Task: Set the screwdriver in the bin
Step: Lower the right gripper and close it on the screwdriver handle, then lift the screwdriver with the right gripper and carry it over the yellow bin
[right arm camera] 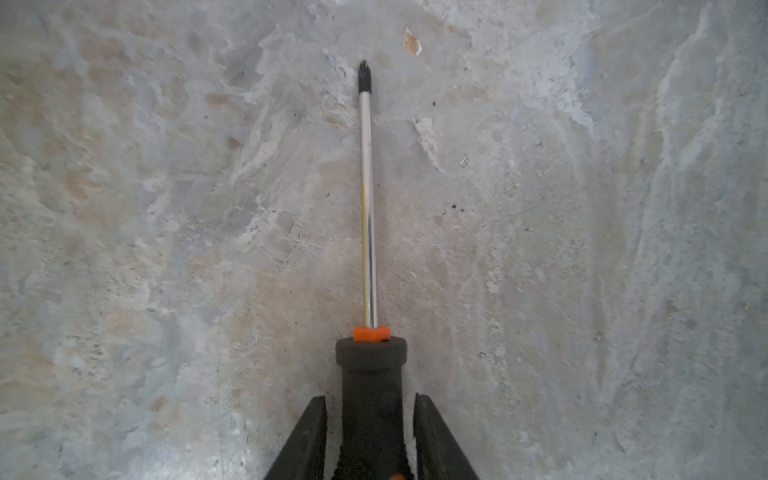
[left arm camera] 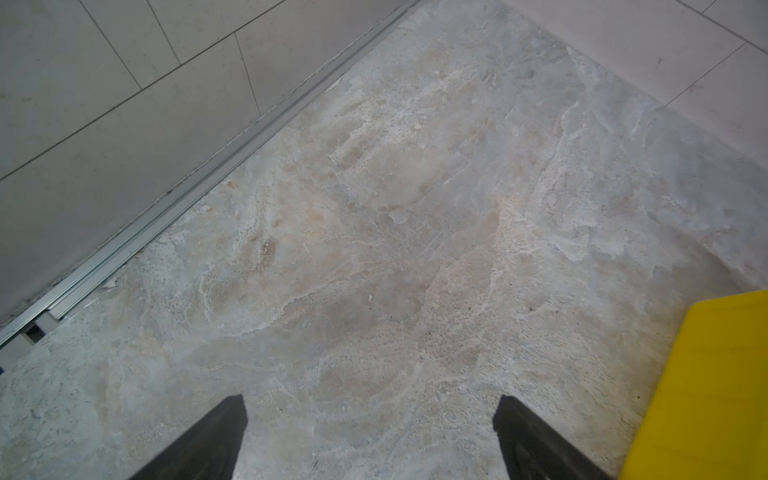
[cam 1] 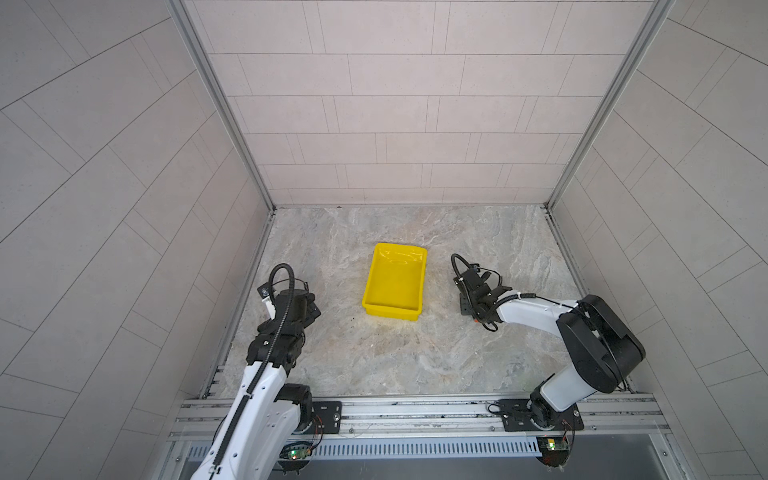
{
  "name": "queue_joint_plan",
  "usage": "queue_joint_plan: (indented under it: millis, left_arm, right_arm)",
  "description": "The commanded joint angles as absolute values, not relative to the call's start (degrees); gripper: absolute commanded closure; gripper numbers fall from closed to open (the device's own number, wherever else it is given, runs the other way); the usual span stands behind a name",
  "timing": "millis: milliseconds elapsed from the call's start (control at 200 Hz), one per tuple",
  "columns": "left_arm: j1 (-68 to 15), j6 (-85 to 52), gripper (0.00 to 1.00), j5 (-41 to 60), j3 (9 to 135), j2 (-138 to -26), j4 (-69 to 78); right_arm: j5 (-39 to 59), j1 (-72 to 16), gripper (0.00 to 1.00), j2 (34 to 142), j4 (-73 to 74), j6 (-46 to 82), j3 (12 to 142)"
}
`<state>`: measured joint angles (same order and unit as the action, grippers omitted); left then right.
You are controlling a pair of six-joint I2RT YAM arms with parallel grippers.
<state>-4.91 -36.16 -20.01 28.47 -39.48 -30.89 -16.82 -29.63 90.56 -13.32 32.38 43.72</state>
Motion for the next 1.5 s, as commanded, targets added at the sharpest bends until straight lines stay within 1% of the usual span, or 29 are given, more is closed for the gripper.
queue_joint_plan:
  millis: [0, 55, 135, 220, 345, 390, 405, 440, 455, 485, 701, 761, 831, 861, 921, 1001, 1106, 1266, 1356, 1496]
  left_arm:
    - [-4.7, -37.3, 0.00, -20.9, 28.1, -39.2, -32.1]
    - [-4.7, -37.3, 0.00, -20.6, 28.1, -39.1, -32.3]
    - [-4.7, -37.4, 0.00, -21.0, 28.0, -38.9, -32.3]
    - [-4.7, -37.4, 0.00, -20.9, 27.9, -38.5, -32.2]
    - [-4.7, -37.4, 0.00, -20.7, 27.5, -38.0, -31.9]
    - [-4.7, -37.4, 0.00, -20.6, 27.1, -37.9, -31.2]
    - [-4.7, -37.4, 0.00, -20.5, 27.0, -37.9, -30.9]
    - [-4.7, -37.5, 0.00, -20.3, 26.7, -37.9, -30.5]
    - [-4.7, -37.5, 0.00, -20.2, 26.6, -37.9, -30.5]
    - [-4.7, -37.6, 0.00, -20.0, 26.6, -38.0, -30.5]
    - [-4.7, -37.9, 0.00, -19.9, 26.5, -39.3, -29.3]
    - [-4.7, -38.1, 0.00, -19.8, 26.7, -39.7, -30.6]
    - [-4.7, -38.3, 0.00, -20.3, 27.0, -39.9, -31.3]
    - [-4.7, -38.4, 0.00, -20.8, 26.9, -39.8, -31.0]
    - [-4.7, -38.4, 0.00, -20.4, 26.2, -39.9, -28.8]
    - [-4.7, -37.1, 0.00, -17.8, 25.7, -40.6, -26.0]
    - [-4.7, -37.3, 0.00, -17.6, 26.5, -42.1, -27.6]
    - [-4.7, -37.7, 0.00, -18.4, 26.9, -42.6, -28.1]
    - [-4.7, -37.7, 0.00, -18.1, 26.5, -42.3, -28.0]
    - [-4.7, -38.3, 0.00, -19.1, 26.4, -42.6, -28.3]
  right_arm:
    - [-17.3, -29.6, 0.64, 91.6, -15.4, 33.4, 44.6]
    - [-16.8, -29.4, 0.64, 91.9, -16.0, 33.3, 44.9]
    - [-16.3, -29.2, 0.61, 92.9, -15.7, 32.9, 45.2]
    - [-16.9, -29.0, 0.62, 94.5, -17.4, 32.7, 47.2]
    - [-15.0, -28.8, 0.62, 95.7, -16.8, 32.9, 47.1]
    - [-14.8, -28.8, 0.66, 95.8, -16.9, 32.7, 47.1]
    - [-14.9, -28.8, 0.72, 95.8, -16.9, 32.5, 47.2]
    - [-15.1, -28.9, 0.76, 95.7, -17.4, 32.4, 47.5]
    - [-15.2, -28.8, 0.80, 95.6, -17.6, 32.3, 47.8]
    - [-15.5, -28.9, 0.84, 95.4, -18.0, 32.4, 48.0]
    - [-15.9, -28.9, 0.88, 92.7, -16.4, 32.6, 45.6]
    - [-15.8, -28.9, 0.95, 92.2, -17.0, 32.2, 45.6]
    - [-16.6, -28.9, 0.97, 92.0, -20.8, 32.1, 46.8]
    - [-17.1, -28.9, 1.00, 91.8, -23.1, 32.2, 47.7]
    - [-17.1, -29.0, 1.00, 90.9, -26.5, 33.4, 49.1]
    - [-13.7, -29.2, 1.00, 88.1, -27.3, 34.4, 49.0]
    - [-8.7, -30.5, 1.00, 83.4, -28.5, 37.3, 49.0]
    - [-3.7, -34.0, 1.00, 78.0, -23.7, 41.4, 49.5]
    - [-2.6, -36.6, 1.00, 78.0, -21.5, 43.9, 51.9]
    - [-3.3, -41.7, 1.00, 81.3, -21.2, 46.4, 57.7]
